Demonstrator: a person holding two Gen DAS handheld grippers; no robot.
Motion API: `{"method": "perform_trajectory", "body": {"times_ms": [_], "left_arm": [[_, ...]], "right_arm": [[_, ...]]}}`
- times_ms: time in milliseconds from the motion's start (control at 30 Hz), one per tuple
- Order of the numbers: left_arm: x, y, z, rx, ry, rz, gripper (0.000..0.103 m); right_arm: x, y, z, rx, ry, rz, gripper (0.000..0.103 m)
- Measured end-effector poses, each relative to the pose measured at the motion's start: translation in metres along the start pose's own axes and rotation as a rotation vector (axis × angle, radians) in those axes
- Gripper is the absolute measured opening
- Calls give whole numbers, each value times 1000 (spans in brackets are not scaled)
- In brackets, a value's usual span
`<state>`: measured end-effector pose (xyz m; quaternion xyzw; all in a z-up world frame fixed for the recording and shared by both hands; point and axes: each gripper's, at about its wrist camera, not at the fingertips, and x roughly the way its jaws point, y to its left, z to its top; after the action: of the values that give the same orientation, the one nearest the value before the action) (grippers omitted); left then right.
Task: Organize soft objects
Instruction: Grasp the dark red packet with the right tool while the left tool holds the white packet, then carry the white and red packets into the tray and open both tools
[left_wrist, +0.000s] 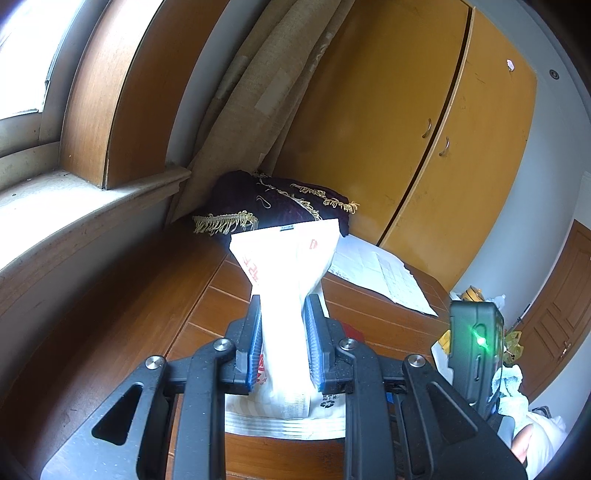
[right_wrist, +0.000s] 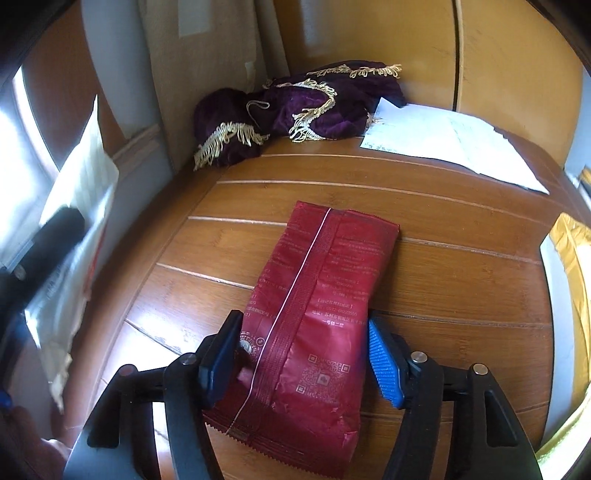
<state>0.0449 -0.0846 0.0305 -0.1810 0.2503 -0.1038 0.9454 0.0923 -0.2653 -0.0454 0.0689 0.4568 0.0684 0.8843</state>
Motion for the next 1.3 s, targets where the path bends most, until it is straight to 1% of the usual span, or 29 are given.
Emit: {"method": "perform_trajectory", "body": {"times_ms": [133, 233, 500, 533, 667, 733, 867, 967, 1067, 1200, 1233, 1300], "left_arm": [[1, 1, 0, 0, 2, 0, 19], [0, 0, 0, -1, 3, -1, 19], [1, -2, 1, -2, 1, 1, 19], [0, -1, 0, -4, -2, 0, 19], [0, -2, 0, -26, 15, -19, 19], [0, -7, -2, -31, 34, -36, 19], [-2, -26, -4, -57, 98, -147, 19], [-10, -54, -5, -49, 145, -245, 19], [-15, -89, -8, -16, 201, -350, 19], [-11, -134, -14, 11, 306, -505, 19], [-8, -145, -17, 16, 334, -533, 19], [-3, -167, -27, 22, 385, -565, 19]], "right_arm": [[-5, -7, 2, 46, -11, 54, 65], [-11, -8, 3, 59, -29, 75, 64], [-38, -12, 2, 64, -114, 142, 63], [-41, -15, 1, 70, -114, 162, 63], [-62, -32, -2, 109, -99, 321, 63], [-81, -35, -5, 69, -124, 338, 63], [-120, -52, -14, 27, -174, 348, 63], [-150, -76, -21, 17, -209, 332, 63], [-177, -106, -32, 35, -248, 298, 63], [-199, -147, -47, 78, -292, 245, 63], [-202, -155, -50, 85, -296, 230, 63], [-208, -172, -57, 102, -300, 199, 63]]}}
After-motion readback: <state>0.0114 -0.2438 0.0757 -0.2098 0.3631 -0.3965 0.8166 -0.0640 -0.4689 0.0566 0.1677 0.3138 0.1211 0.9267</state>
